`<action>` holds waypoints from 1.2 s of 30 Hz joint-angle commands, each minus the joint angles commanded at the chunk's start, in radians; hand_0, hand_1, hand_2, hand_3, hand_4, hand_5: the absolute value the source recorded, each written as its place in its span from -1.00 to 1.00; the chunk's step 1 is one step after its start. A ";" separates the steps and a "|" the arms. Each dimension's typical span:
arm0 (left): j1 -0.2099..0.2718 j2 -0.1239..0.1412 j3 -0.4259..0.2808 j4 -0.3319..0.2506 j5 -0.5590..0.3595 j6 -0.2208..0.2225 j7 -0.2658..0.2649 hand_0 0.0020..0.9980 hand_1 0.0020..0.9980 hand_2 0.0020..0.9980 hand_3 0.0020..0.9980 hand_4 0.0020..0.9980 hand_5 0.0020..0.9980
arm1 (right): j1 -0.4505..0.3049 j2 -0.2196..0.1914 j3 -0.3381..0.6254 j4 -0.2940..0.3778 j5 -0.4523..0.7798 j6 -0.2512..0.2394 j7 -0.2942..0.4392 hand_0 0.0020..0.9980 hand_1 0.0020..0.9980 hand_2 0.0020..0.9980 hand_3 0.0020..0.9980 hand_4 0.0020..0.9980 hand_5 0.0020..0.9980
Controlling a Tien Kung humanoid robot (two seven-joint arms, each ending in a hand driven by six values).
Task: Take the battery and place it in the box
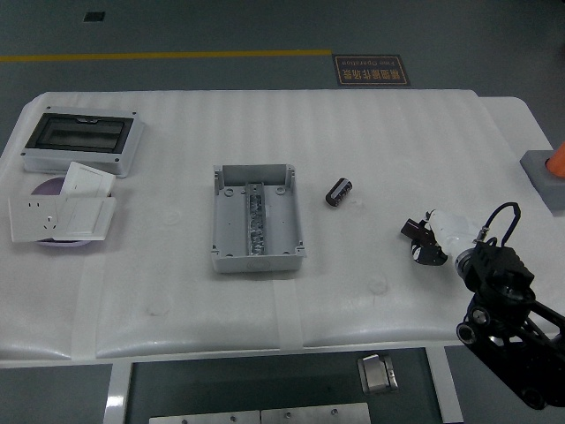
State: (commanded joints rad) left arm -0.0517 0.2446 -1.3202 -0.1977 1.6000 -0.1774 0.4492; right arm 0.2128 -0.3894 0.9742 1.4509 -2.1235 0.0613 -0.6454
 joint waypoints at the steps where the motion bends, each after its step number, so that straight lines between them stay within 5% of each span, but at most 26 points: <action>1: 0.000 0.000 0.000 0.000 0.000 0.001 -0.001 0.21 0.34 0.14 0.18 0.27 -0.59 | 0.000 0.000 -0.001 -0.001 0.000 -0.004 0.000 -0.32 -0.21 -0.05 0.35 -0.03 -0.53; 15: 0.002 -0.003 -0.013 -0.002 0.011 0.003 -0.002 0.21 0.34 0.14 0.18 0.28 -0.58 | 0.040 -0.011 -0.053 0.099 0.061 -0.121 0.000 -0.37 -0.25 -0.11 0.33 -0.04 -0.53; 23: 0.004 -0.006 -0.026 -0.004 0.022 0.002 0.004 0.21 0.34 0.14 0.17 0.28 -0.58 | 0.169 0.023 -0.199 0.154 0.120 -0.212 0.000 -0.38 -0.26 -0.11 0.33 -0.04 -0.52; 36: 0.013 -0.003 -0.045 -0.010 0.041 -0.012 0.037 0.20 0.34 0.14 0.18 0.29 -0.57 | 0.351 0.085 -0.432 0.044 0.176 -0.273 0.057 -0.35 -0.23 -0.08 0.35 -0.01 -0.48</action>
State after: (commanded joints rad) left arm -0.0385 0.2420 -1.3648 -0.2074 1.6411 -0.1890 0.4859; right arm 0.5636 -0.3044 0.5418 1.4950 -1.9479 -0.2114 -0.5888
